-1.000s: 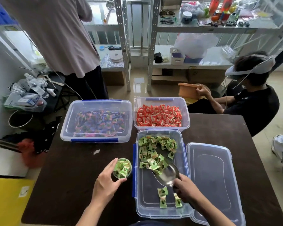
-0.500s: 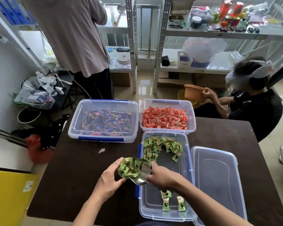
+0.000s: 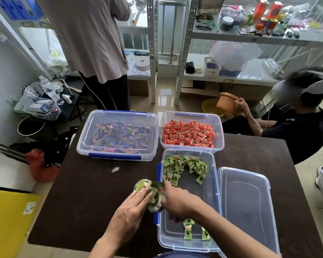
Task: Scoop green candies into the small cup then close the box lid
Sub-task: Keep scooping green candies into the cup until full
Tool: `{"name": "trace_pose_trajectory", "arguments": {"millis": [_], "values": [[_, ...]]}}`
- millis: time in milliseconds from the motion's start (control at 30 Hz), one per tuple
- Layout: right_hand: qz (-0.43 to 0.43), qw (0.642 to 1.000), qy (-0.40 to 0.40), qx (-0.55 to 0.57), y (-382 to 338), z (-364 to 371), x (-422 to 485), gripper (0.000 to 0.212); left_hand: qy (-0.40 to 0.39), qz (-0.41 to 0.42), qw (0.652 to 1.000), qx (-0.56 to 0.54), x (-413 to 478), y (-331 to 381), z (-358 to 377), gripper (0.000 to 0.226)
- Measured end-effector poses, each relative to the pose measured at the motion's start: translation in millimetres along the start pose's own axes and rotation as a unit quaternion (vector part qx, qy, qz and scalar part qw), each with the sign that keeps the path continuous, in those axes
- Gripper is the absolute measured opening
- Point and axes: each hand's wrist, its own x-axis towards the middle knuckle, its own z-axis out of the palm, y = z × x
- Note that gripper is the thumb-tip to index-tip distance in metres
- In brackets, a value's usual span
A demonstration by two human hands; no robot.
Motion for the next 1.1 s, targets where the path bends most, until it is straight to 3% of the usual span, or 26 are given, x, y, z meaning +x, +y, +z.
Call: {"name": "trace_pose_trajectory", "arguments": {"millis": [233, 367, 467, 667, 900, 1000, 1100], "values": [[0.013, 0.994, 0.006, 0.107, 6.0, -4.5, -6.0, 0.05, -0.043, -0.023, 0.996, 0.074, 1.0, -5.6, -3.8, 0.065], [0.016, 0.997, 0.021, 0.067, 2.5, -1.2, -2.6, 0.047, -0.023, -0.019, 0.999, 0.037, 3.7, 7.3, -10.5, 0.074], [0.019, 0.999, 0.04, 0.015, -1.4, 1.5, 2.6, 0.054, -0.057, 0.017, 0.996, 0.073, 2.3, 11.2, -9.3, 0.073], [0.019, 0.998, 0.053, -0.013, -2.7, 0.9, -4.5, 0.062, -0.119, -0.014, 0.987, 0.112, 8.4, -1.4, -10.1, 0.07], [-0.002, 0.996, 0.067, 0.057, 41.6, -6.1, -33.7, 0.048, -0.214, -0.031, 0.967, 0.137, 22.6, 4.5, -18.5, 0.063], [0.014, 0.994, 0.078, 0.073, 69.3, -5.9, -40.2, 0.062, -0.247, -0.033, 0.956, 0.157, 25.7, 6.3, -17.3, 0.06], [0.04, 0.991, 0.081, 0.101, 96.1, 1.6, -35.1, 0.06, -0.266, -0.038, 0.943, 0.194, 36.2, 11.6, -19.8, 0.067]]}}
